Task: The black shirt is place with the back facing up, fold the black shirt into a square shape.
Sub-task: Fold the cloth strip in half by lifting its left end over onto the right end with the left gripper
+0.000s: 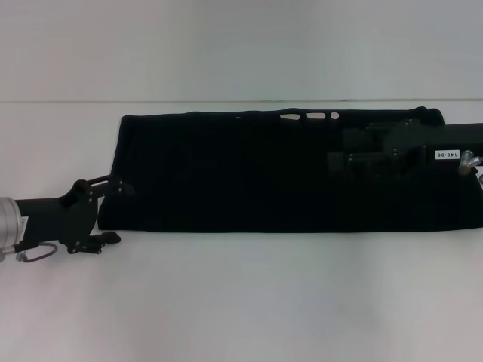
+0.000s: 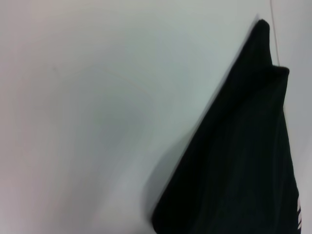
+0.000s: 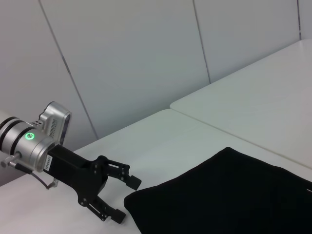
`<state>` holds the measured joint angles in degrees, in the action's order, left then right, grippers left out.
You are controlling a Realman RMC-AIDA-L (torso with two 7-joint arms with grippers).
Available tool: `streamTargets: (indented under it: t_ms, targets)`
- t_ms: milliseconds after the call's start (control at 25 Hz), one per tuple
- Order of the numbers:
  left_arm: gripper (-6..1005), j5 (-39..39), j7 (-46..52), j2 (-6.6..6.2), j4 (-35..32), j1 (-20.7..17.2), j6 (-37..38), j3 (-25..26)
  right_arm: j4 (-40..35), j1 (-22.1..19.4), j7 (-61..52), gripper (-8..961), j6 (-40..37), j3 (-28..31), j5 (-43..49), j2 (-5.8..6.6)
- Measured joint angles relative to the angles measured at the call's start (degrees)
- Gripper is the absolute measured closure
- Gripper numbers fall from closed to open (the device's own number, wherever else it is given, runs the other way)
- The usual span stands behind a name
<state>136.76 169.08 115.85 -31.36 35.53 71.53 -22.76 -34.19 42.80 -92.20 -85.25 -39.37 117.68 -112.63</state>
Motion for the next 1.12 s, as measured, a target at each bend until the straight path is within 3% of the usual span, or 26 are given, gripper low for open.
streamTargets:
  t_ms: [1120]
  targets:
    - [48,-0.28,0.00,-0.05,0.96,0.62,-2.22,-0.01,0.00,-0.07,0.35,205,0.06,1.55,-0.78,-0.04]
